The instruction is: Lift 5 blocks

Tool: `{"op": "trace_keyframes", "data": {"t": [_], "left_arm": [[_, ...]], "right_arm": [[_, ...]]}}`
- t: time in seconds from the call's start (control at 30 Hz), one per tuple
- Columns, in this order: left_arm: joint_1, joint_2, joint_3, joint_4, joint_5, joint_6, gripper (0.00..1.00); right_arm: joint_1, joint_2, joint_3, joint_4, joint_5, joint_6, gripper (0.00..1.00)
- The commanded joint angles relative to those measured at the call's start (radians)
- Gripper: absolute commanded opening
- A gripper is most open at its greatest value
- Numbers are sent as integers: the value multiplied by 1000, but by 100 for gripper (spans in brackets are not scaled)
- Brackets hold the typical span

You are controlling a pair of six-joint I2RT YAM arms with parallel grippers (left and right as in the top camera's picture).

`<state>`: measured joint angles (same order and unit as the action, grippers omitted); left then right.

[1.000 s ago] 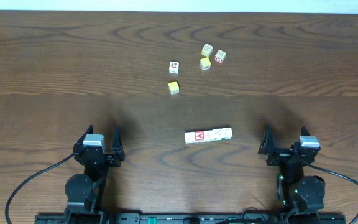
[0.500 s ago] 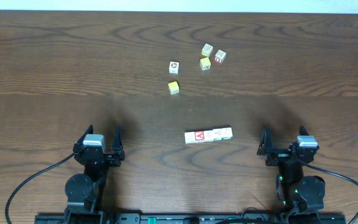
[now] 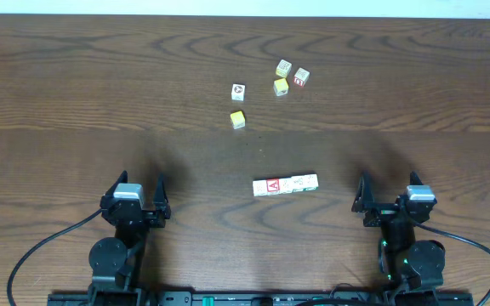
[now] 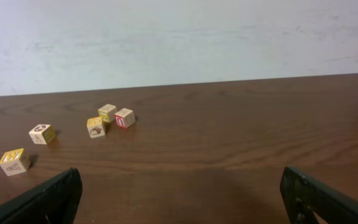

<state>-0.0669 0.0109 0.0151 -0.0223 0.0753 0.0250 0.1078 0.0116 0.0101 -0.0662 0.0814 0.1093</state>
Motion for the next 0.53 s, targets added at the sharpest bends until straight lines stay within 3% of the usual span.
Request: {"op": "trace_keyframes", "data": {"t": [0.0, 0.5], "left_arm": [[5, -5, -11, -42, 17, -8, 72], [5, -5, -11, -42, 17, -8, 72]], "right_arm": [[-6, -6, -5, -1, -5, -13, 99], [-6, -6, -5, -1, -5, -13, 99]]}}
